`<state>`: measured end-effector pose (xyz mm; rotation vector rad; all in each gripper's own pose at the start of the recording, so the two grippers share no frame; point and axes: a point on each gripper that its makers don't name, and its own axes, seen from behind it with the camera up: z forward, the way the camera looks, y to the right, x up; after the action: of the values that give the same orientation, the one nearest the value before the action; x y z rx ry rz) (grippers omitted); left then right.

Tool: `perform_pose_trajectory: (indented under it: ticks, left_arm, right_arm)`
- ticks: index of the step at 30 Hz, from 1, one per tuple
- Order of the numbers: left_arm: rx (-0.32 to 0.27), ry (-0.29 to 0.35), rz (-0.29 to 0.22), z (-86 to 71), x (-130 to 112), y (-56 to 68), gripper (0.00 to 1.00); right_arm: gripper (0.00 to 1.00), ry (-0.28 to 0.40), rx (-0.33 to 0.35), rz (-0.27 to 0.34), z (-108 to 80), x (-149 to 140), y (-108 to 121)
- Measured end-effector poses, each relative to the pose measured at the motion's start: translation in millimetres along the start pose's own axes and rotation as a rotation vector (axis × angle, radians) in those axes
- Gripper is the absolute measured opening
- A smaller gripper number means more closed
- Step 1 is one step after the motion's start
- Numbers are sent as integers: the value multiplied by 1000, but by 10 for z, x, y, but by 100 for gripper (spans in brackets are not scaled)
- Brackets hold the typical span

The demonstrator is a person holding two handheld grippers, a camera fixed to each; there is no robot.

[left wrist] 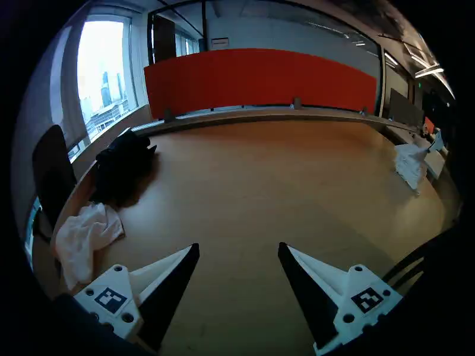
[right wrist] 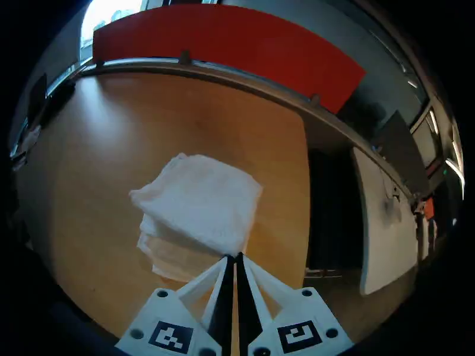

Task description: Fold towel

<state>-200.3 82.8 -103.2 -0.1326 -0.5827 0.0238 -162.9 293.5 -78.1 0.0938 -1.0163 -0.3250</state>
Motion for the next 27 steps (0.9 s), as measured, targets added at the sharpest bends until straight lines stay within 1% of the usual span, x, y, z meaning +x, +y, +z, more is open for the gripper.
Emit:
perform_pose_trajectory:
  ticks: [8, 14, 27]
  left_arm:
    - [3, -3, 8, -9, -6, -4, 99]
    - [8, -6, 5, -13, -21, -20, 99]
    - [7, -8, 11, -28, -38, -1, 99]
  right_arm:
    - [3, -41, 1, 15, 83, -161, 26]
    - [3, -76, -5, 11, 109, -287, 74]
    - [3, -125, -17, 4, 205, -422, 97]
